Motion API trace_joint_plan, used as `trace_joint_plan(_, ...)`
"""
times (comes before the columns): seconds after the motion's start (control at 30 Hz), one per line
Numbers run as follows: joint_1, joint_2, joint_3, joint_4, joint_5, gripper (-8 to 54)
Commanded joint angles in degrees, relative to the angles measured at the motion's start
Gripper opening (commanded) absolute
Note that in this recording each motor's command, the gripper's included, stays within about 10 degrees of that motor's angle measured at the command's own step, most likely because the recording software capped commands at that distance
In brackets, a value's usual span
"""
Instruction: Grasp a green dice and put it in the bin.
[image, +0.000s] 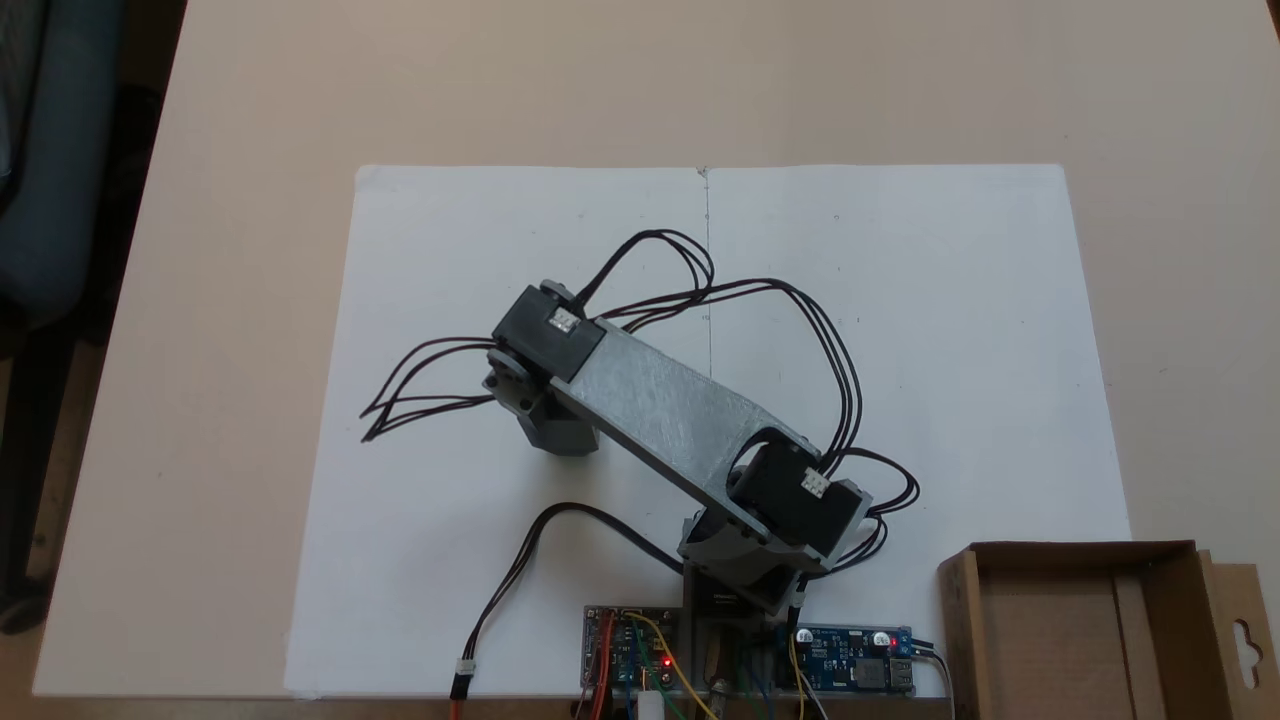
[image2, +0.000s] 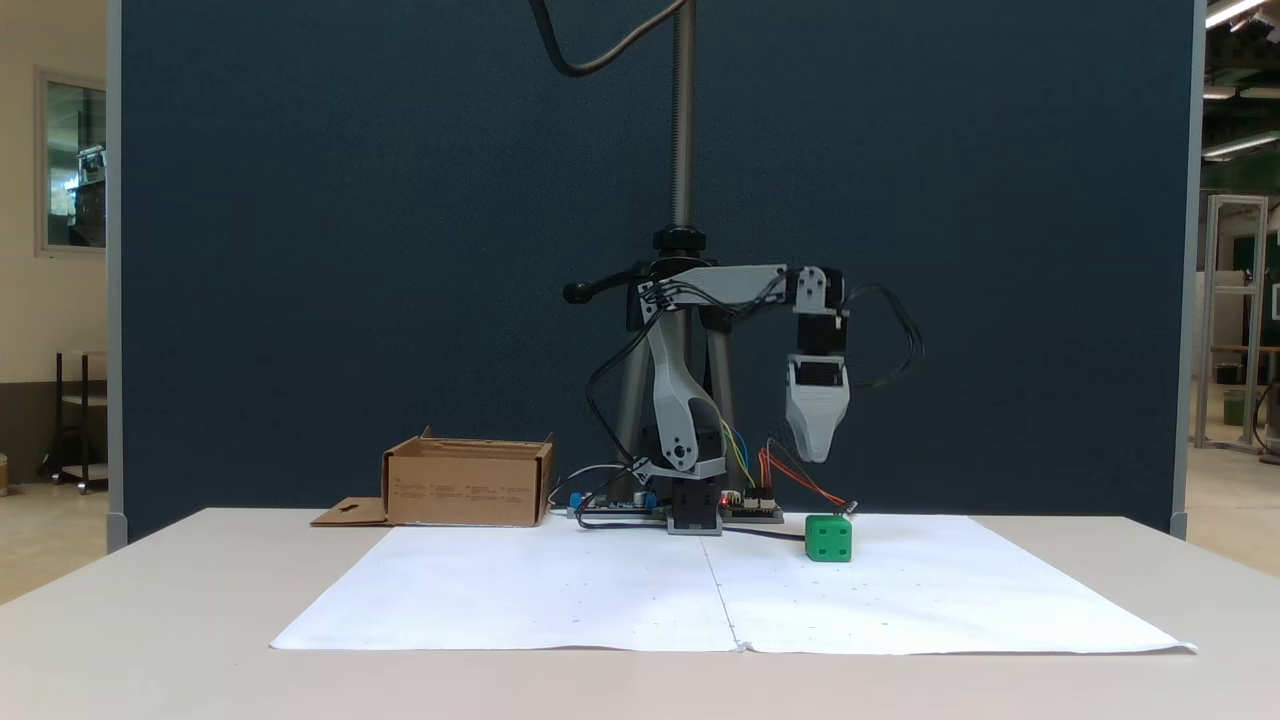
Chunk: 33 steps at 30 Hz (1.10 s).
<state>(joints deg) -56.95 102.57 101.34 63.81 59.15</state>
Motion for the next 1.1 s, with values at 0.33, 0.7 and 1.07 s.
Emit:
trace_joint_plan(0.33,-1.1,5.4,8.1,-11.3,3.8,43.2)
trace_joint_plan(0.7,-2.5,5.4,15.6,-22.1,3.7,43.2)
trace_joint_plan(1.07,-2.2,5.0,16.4,-22.7,3.7,43.2)
